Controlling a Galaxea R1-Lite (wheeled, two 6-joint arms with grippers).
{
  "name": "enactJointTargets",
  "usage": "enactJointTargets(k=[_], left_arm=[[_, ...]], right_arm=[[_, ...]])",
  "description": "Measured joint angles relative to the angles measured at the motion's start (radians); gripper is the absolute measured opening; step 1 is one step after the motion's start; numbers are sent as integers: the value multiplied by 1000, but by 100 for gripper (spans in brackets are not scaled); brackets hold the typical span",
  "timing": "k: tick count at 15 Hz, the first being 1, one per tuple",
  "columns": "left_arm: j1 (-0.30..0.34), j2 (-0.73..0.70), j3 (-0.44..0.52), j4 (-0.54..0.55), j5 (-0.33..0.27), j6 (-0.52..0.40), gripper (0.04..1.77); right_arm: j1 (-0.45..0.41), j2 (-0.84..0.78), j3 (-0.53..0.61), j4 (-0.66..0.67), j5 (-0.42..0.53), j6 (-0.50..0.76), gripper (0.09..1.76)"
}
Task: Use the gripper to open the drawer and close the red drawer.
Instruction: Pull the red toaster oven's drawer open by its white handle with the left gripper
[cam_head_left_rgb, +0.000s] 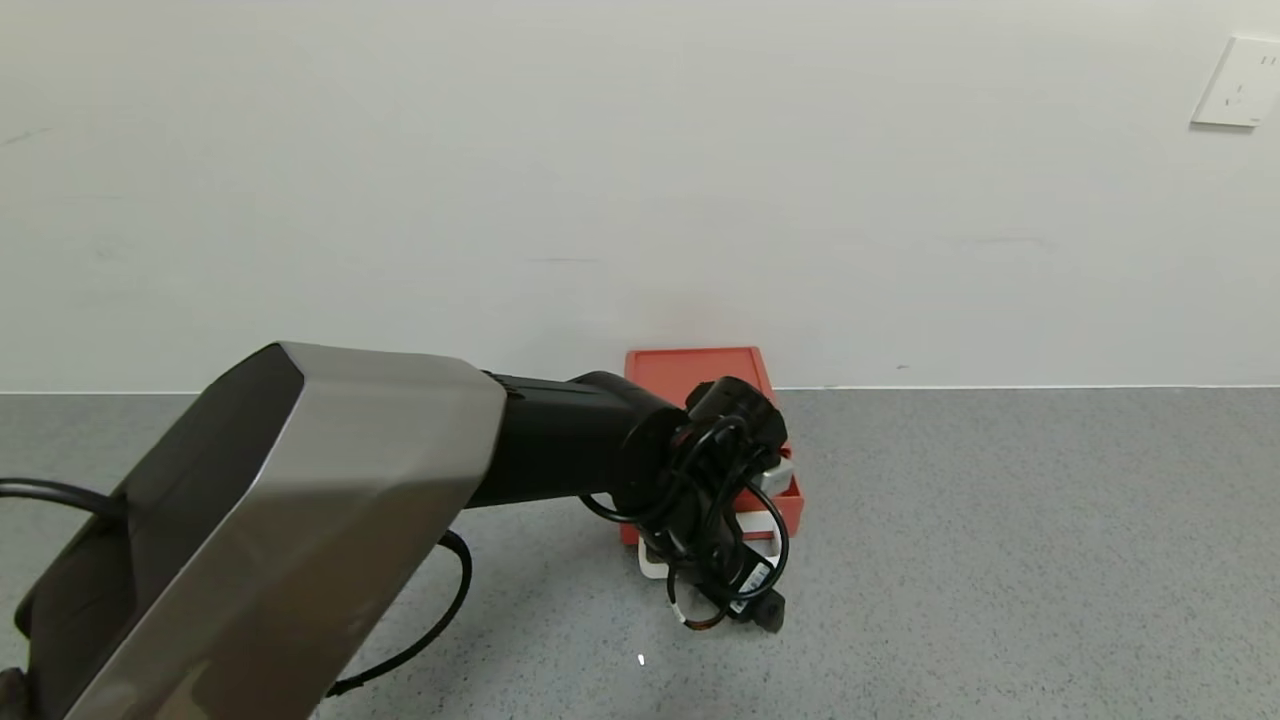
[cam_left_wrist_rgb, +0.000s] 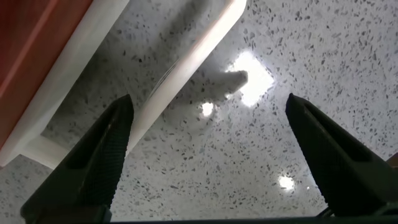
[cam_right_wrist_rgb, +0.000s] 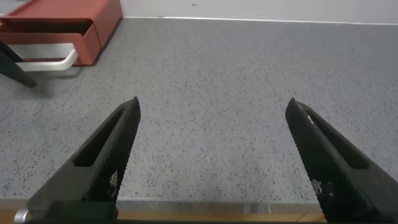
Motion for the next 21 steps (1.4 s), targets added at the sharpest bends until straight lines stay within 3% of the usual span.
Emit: enactJointTargets(k=[10, 21], left_arm=[[-59, -66, 116, -10, 12, -73, 175], [-89, -76, 154, -9, 20, -143, 175]], right_arm=[[0, 0, 0, 0, 0, 0, 171], [0, 0, 0, 0, 0, 0, 171]])
